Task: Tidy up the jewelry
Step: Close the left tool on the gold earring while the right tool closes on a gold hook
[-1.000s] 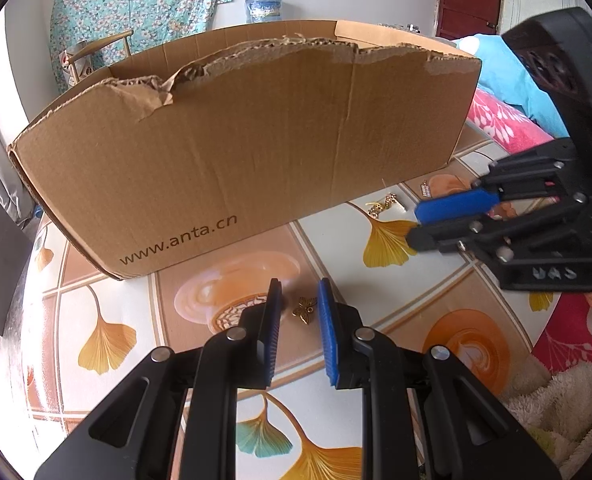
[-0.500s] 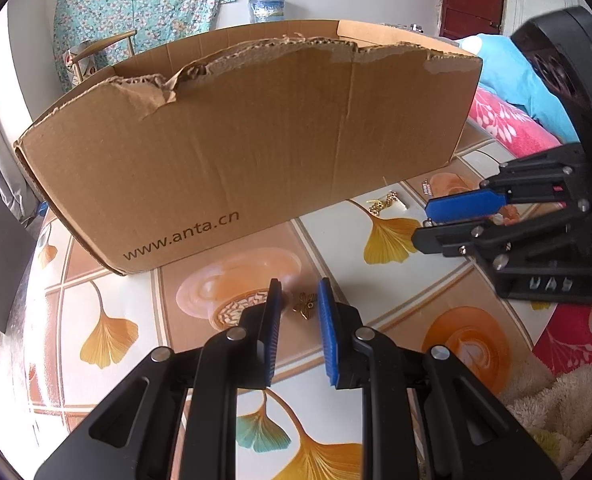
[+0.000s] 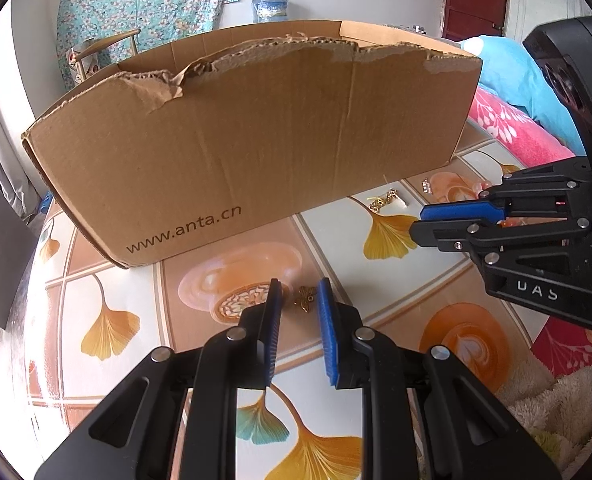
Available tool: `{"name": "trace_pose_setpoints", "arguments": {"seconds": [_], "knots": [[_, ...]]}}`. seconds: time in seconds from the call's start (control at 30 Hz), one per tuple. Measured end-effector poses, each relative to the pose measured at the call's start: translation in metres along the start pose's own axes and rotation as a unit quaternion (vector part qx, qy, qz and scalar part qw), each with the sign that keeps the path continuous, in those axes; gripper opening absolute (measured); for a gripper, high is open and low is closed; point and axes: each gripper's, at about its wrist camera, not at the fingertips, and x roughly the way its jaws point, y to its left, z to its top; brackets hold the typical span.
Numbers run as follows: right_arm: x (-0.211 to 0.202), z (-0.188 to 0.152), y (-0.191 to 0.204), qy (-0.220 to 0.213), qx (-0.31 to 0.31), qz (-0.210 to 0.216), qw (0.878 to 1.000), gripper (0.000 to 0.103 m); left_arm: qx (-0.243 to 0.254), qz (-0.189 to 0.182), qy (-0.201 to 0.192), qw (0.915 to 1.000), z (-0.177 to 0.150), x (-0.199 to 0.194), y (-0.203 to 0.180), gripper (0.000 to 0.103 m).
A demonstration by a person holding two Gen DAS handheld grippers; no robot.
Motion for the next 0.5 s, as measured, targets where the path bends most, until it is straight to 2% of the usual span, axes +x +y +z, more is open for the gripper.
{"name": "trace_pose_setpoints", "arguments": {"seconds": [0.2,0.5], "knots": [[0.003,0.004,-0.008,0.002,0.013,0.011,1.0,0.011,-0.001,0.0,-0.001,1.0,0.0,0.0,0.0,0.018],[-0.015,0.011,-0.02,-0.004,0.015,0.019,1.0,0.011,-0.002,-0.005,-0.001,1.0,-0.001,-0.001,0.001,0.018]]}}
